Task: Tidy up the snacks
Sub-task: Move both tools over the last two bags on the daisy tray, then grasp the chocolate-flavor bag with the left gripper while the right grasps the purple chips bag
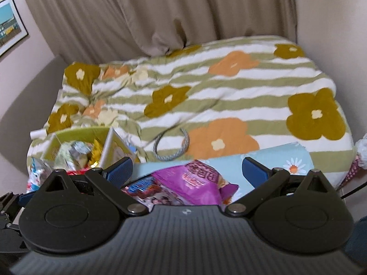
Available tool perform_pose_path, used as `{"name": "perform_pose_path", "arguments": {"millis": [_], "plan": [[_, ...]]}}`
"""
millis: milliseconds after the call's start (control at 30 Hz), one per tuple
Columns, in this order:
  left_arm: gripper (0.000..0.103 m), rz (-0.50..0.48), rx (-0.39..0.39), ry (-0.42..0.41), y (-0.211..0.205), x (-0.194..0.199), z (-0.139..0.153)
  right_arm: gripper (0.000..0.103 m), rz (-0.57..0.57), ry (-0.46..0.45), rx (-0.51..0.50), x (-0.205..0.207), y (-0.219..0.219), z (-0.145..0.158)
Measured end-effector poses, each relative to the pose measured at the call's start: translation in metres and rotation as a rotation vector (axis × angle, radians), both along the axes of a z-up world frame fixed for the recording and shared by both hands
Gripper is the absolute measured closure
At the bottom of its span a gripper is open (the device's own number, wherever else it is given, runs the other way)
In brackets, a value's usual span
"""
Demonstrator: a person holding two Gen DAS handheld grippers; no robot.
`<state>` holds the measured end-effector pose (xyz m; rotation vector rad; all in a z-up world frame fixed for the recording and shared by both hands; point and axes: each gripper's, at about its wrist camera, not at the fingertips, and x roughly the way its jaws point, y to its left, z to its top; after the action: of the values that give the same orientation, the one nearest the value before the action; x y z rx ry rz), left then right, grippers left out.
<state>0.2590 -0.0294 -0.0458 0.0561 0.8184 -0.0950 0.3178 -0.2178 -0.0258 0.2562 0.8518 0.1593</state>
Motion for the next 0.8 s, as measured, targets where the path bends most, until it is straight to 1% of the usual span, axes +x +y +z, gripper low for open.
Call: {"name": "perform_pose_path", "arguments": {"millis": [200, 300, 400, 467, 533, 600, 700, 733, 800], "plan": [[0.001, 0.094, 0.015, 0.073, -0.029, 0.021, -0.032, 0.000, 0.125, 0.083, 0.029, 0.037, -0.013, -0.034], [0.001, 0.146, 0.005, 0.116, -0.037, 0.032, -0.052, 0.000, 0.201, 0.122, 0.040, 0.051, -0.013, -0.051], [0.001, 0.209, -0.002, 0.134, -0.041, 0.040, -0.073, 0.000, 0.278, 0.153, 0.041, 0.063, -0.009, -0.065], [0.001, 0.258, -0.001, 0.132, -0.044, 0.044, -0.085, 0.000, 0.328, 0.162, 0.038, 0.070, -0.005, -0.073], [0.001, 0.301, 0.057, 0.098, -0.051, 0.047, -0.092, 0.000, 0.370, 0.167, 0.038, 0.075, -0.002, -0.079], [0.001, 0.318, 0.103, 0.068, -0.058, 0.052, -0.096, 0.000, 0.407, 0.172, 0.035, 0.081, 0.001, -0.084], [0.001, 0.350, 0.167, 0.045, -0.066, 0.058, -0.102, 0.000, 0.462, 0.182, 0.029, 0.086, 0.005, -0.091], [0.001, 0.352, 0.180, 0.043, -0.067, 0.059, -0.104, 0.000, 0.481, 0.183, 0.025, 0.087, 0.006, -0.093], [0.001, 0.343, 0.158, 0.041, -0.071, 0.056, -0.105, 0.000, 0.508, 0.188, 0.022, 0.089, 0.008, -0.096]]}}
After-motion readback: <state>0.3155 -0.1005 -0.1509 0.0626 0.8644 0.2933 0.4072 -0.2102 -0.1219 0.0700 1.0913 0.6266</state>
